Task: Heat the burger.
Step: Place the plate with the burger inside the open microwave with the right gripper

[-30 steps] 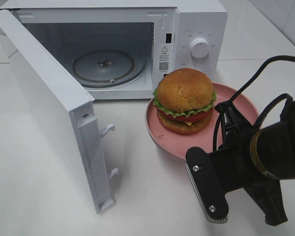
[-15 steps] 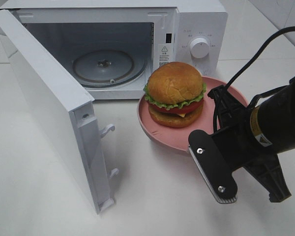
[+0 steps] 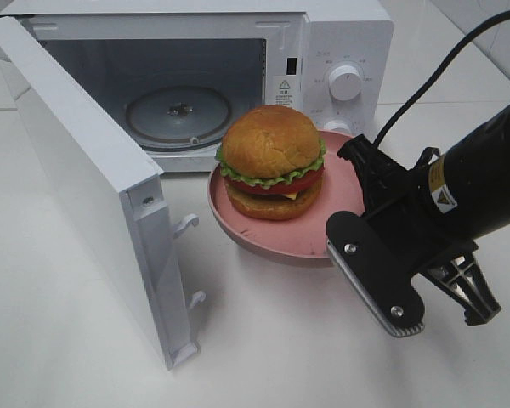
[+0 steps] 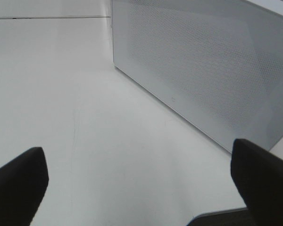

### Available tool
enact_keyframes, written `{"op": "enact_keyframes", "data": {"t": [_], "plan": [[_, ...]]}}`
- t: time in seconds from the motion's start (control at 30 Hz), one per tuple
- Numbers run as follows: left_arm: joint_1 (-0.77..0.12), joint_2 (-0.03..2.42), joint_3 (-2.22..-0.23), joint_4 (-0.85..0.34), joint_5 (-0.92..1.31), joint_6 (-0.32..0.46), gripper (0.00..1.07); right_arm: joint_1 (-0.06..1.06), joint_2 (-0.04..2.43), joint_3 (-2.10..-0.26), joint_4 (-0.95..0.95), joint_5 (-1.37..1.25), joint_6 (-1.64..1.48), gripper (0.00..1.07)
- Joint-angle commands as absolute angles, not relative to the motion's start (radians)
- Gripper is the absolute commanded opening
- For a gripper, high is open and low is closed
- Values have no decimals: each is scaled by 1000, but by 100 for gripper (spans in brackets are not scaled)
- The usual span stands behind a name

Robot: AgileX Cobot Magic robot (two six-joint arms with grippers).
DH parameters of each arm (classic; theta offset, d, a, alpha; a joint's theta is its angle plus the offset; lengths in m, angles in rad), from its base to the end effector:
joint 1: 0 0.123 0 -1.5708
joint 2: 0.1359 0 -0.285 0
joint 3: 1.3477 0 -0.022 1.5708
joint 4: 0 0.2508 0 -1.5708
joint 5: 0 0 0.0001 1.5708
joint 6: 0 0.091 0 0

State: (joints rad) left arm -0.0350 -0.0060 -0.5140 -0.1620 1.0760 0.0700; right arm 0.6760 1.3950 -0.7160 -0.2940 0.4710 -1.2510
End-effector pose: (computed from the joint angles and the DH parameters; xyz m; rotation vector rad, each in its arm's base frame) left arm -0.0091 -0.0126 0.2807 0.1176 2.0299 -0.1715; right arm 0.2058 0.1497 0.2080 -2.3591 1.2683 -0.4548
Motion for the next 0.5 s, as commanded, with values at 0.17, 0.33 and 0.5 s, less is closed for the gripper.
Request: {"op": "enact_keyframes", "data": {"t": [0.17,0.33,0.5], "plan": [[-38,-22,-514,-163,1068,73,98,606,1384,-732,-112,399,-1506,0],[-38,-22,-514,-163,1068,73,98,597,1384,-732,-105,387,-1535,0],[-38,-22,-514,-163,1068,73,98,600,1384,-732,-113,356,-1536,0]]}}
